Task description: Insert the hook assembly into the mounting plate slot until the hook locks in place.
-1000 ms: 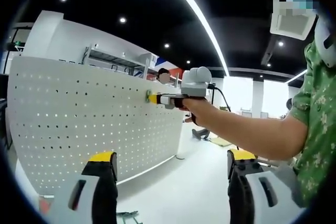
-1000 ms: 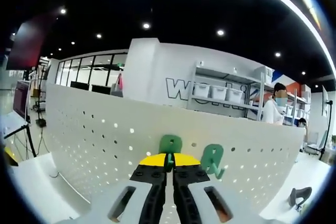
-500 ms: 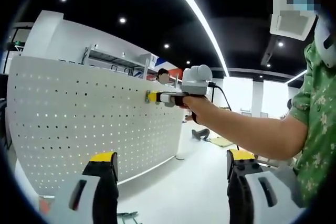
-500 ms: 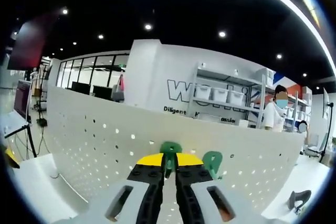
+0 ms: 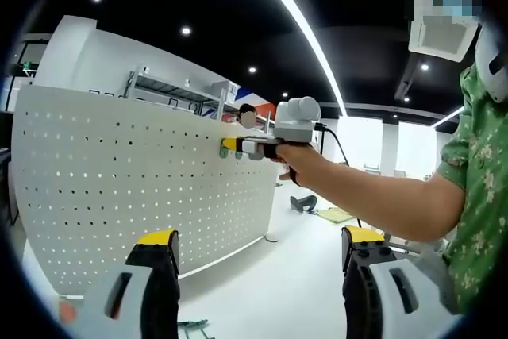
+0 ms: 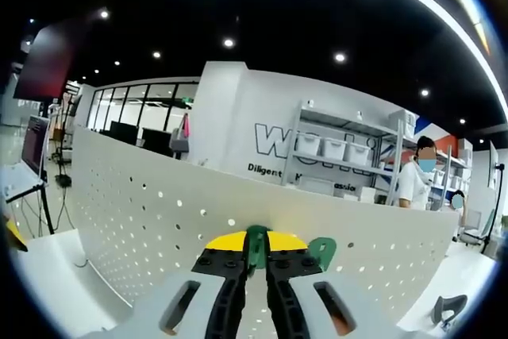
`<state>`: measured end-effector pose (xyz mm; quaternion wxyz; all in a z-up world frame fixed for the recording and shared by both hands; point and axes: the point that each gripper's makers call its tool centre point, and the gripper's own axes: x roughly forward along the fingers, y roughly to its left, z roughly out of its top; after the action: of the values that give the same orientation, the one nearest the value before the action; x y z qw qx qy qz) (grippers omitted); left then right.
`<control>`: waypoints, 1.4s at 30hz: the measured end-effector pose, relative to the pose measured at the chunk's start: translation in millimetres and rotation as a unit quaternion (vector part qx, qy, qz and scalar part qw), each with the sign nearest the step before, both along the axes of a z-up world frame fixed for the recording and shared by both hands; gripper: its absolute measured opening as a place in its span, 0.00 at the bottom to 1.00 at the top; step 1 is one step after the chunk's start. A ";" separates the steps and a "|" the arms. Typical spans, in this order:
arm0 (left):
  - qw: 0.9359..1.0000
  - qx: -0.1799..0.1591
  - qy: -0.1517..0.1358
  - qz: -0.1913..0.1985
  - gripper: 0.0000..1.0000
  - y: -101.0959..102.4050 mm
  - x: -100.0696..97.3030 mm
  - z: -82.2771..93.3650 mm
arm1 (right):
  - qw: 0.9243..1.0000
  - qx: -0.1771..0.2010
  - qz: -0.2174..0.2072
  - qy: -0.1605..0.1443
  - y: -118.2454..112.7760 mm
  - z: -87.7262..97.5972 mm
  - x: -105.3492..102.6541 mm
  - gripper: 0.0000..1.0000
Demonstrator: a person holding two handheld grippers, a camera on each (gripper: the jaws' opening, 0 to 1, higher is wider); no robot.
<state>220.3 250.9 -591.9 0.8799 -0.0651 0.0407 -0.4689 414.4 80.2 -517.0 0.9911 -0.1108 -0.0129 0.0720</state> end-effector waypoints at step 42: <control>1.000 0.006 -0.009 -0.001 0.90 -6.1 -6.4 8.5 | 0.998 0.029 0.025 -0.041 3.5 12.7 -27.2 0.69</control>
<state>213.9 244.8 -583.4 0.8801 -0.0557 0.0355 -0.4702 387.2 83.7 -504.3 0.9904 -0.0850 -0.0587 0.0921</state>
